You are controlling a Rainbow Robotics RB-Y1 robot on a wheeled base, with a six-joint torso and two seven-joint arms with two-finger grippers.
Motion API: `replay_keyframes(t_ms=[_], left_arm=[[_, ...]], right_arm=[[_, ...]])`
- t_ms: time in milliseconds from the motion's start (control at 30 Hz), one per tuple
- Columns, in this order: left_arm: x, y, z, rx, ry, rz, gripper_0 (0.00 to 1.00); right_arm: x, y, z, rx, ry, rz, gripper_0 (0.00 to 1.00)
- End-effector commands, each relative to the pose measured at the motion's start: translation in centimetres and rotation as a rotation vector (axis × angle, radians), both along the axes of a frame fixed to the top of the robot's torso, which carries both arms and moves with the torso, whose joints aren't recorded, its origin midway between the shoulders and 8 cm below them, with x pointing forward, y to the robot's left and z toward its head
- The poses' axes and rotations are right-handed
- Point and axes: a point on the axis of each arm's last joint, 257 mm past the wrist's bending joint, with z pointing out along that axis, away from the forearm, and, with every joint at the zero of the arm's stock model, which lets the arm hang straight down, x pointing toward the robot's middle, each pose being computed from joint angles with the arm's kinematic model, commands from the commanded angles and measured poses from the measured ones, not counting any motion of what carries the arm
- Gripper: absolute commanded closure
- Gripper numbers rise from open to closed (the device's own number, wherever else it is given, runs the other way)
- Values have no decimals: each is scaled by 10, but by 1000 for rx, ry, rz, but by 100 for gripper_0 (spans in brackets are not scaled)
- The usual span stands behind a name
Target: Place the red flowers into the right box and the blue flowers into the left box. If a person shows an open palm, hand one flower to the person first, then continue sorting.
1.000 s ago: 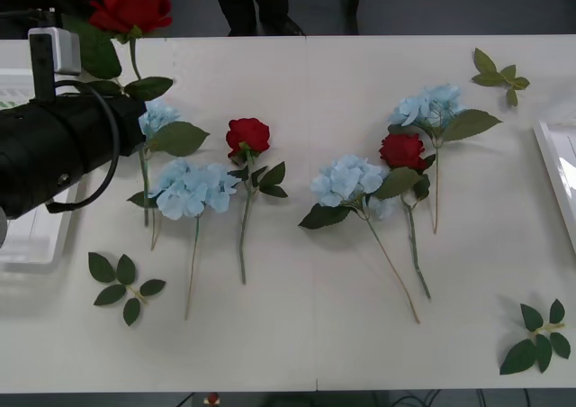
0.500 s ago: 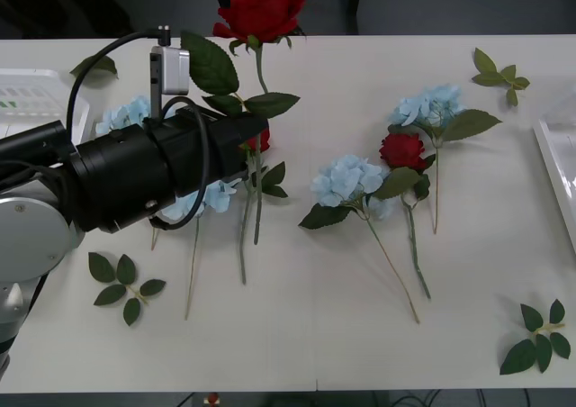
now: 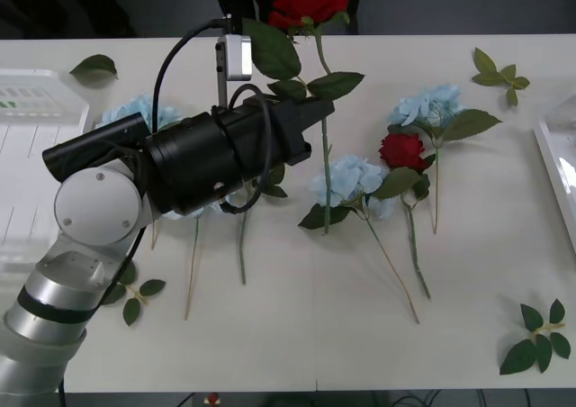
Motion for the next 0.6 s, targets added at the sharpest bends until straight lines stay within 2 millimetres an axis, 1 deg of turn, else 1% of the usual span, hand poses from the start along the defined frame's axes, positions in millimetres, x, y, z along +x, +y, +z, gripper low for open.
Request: replay_keyframes(t_ms=[33,100,133,167,267,367,400,467,600], left_arm=[[5,-19,23,-47,-23,-18,100],[9,-28,20,-50,-7,-32,100],[10,-30,19,-49,-3,-36,100],[13,-33,18,-47,0,-37,100],[13,-37,16,-49,9,-44,100],[10,-43,15,-47,20,-66,100],[9,-45,14,-46,21,-70,100],[7,-47,13,-45,25,-78,100],[5,-49,12,-42,28,-85,100]], right_arm=[[18,24,61,-30,-21,192,0],[16,44,71,9,-10,300,0],[16,51,74,25,-11,333,0],[12,69,79,74,-11,413,0],[2,105,84,168,-16,567,0],[-11,162,92,310,-41,775,0],[-13,172,94,334,-47,812,0],[-25,212,101,438,-72,945,0],[-46,267,110,608,-101,1105,0]])
